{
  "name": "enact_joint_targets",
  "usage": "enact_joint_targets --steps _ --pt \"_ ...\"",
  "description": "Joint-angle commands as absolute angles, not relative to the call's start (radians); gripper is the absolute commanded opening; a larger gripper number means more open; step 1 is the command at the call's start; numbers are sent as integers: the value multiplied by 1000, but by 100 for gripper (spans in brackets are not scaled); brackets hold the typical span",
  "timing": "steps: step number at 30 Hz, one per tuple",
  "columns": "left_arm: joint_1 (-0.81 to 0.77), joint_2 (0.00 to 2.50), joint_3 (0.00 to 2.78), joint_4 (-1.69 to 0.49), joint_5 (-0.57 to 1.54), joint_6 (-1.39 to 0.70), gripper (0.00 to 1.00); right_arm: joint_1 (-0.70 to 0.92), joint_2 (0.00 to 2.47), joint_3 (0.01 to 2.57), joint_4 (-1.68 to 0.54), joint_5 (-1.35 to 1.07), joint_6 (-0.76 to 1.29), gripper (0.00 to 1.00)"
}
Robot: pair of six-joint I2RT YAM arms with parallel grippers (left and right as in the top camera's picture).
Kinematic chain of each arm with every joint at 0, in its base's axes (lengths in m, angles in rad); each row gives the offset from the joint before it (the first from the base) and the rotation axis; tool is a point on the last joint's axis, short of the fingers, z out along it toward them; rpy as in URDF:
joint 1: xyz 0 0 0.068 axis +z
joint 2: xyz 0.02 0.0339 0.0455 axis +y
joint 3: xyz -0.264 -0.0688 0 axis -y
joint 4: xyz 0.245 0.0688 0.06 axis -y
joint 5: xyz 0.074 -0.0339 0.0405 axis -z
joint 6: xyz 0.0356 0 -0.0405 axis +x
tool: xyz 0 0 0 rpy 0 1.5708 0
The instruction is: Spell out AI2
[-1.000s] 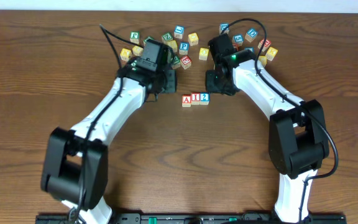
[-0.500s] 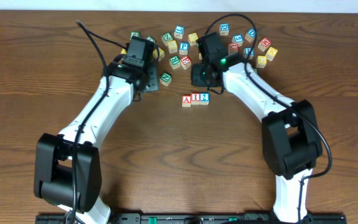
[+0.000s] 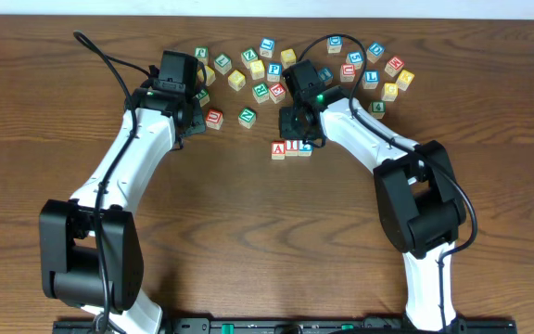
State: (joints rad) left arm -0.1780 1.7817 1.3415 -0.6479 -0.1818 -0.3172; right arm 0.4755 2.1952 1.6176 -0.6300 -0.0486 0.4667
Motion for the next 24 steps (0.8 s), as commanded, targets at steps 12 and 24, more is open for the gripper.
enact_joint_targets --steps 12,24 --pt "-177 1768 1359 -654 -199 -323 8 501 2206 1634 -673 -36 473 21" --pt "-177 1768 1359 -655 -199 -323 8 501 2206 1634 -668 -36 474 24"
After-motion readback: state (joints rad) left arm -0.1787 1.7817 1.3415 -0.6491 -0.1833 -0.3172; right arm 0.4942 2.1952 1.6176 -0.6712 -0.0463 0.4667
